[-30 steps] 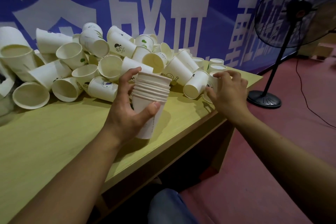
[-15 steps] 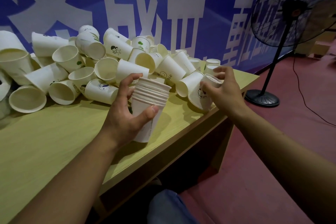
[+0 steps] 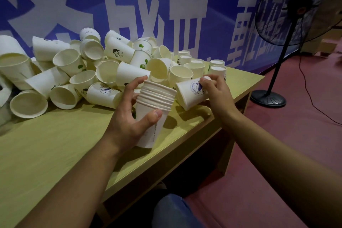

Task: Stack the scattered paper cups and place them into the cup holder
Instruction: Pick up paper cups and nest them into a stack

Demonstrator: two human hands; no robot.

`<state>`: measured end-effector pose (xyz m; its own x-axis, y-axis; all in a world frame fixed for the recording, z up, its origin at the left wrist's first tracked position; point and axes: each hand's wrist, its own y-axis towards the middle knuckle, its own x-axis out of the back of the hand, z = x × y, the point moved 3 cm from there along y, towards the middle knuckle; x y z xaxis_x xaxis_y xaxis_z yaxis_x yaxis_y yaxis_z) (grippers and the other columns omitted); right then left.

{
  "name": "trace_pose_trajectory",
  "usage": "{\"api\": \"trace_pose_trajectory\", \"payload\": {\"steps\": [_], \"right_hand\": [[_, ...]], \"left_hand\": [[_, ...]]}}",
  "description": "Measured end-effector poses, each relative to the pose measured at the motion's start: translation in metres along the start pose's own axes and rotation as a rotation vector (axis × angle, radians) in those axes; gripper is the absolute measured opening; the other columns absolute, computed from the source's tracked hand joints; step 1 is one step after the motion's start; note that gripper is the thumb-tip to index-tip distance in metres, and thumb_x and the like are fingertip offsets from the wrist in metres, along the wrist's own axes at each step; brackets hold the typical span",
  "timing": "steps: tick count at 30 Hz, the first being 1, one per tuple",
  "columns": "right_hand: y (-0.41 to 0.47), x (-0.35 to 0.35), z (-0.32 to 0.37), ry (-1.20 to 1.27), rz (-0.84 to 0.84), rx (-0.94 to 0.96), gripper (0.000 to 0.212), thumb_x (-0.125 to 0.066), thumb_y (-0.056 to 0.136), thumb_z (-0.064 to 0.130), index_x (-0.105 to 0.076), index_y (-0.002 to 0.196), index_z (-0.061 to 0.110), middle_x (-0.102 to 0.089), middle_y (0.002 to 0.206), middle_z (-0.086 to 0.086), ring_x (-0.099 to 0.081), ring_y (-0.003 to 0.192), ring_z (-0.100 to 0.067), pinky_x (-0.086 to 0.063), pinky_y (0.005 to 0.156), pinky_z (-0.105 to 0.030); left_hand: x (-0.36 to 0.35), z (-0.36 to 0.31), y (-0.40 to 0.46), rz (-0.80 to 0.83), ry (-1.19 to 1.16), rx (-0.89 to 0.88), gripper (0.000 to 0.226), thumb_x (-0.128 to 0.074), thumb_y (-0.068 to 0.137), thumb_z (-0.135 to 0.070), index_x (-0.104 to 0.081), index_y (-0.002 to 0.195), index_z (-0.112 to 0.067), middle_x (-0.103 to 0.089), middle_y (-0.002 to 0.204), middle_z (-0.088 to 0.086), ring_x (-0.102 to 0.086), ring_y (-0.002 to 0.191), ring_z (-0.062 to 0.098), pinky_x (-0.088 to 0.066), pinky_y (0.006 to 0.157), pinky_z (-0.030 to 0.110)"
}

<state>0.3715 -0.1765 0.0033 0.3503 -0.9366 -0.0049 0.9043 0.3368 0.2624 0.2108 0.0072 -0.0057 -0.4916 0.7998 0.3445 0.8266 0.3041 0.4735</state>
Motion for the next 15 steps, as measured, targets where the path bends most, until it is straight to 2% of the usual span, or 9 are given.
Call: {"api": "trace_pose_trajectory", "payload": {"steps": [3,7,11,13,15], "right_hand": [[0.002,0.002,-0.006,0.115,-0.006,-0.046,0.035,-0.052,0.1,0.032,-0.049,0.132,0.018,-0.059,0.116,-0.009,-0.064,0.097,-0.018,-0.055,0.063,-0.022],[0.001,0.002,-0.006,0.326,-0.004,-0.049,0.037,-0.054,0.099,0.031,-0.049,0.13,0.012,-0.057,0.119,-0.011,-0.064,0.106,-0.025,-0.057,0.071,-0.028],[0.001,-0.004,0.002,0.486,0.016,-0.043,0.023,-0.059,0.096,0.026,-0.048,0.111,0.012,-0.056,0.119,-0.011,-0.063,0.109,-0.03,-0.058,0.074,-0.033],[0.0,-0.011,0.007,0.483,0.049,-0.028,0.019,-0.06,0.095,0.022,-0.045,0.102,0.012,-0.059,0.113,-0.01,-0.066,0.103,-0.029,-0.059,0.076,-0.038],[-0.001,-0.019,0.01,0.447,0.091,0.019,0.019,-0.061,0.094,0.018,-0.042,0.094,0.013,-0.06,0.106,-0.009,-0.07,0.095,-0.026,-0.058,0.078,-0.041]], "left_hand": [[0.0,0.0,0.001,0.011,-0.002,0.002,0.085,-0.067,0.063,-0.062,-0.031,0.14,-0.058,-0.057,0.126,0.007,-0.062,0.109,0.019,-0.057,0.087,0.045],[-0.002,0.0,0.001,0.034,-0.006,-0.009,0.083,-0.066,0.065,-0.062,-0.032,0.14,-0.058,-0.059,0.125,0.003,-0.062,0.109,0.016,-0.056,0.087,0.041],[-0.003,-0.001,0.001,0.063,-0.012,-0.025,0.081,-0.065,0.065,-0.061,-0.032,0.138,-0.06,-0.058,0.124,-0.005,-0.061,0.107,0.004,-0.054,0.079,0.022],[-0.004,-0.002,0.002,0.085,-0.027,-0.024,0.08,-0.065,0.064,-0.061,-0.033,0.137,-0.06,-0.058,0.122,-0.008,-0.062,0.104,0.003,-0.055,0.075,0.02],[-0.004,-0.002,0.002,0.105,-0.049,-0.025,0.077,-0.066,0.064,-0.059,-0.035,0.135,-0.061,-0.059,0.117,-0.021,-0.062,0.103,0.002,-0.055,0.076,0.02]]}}
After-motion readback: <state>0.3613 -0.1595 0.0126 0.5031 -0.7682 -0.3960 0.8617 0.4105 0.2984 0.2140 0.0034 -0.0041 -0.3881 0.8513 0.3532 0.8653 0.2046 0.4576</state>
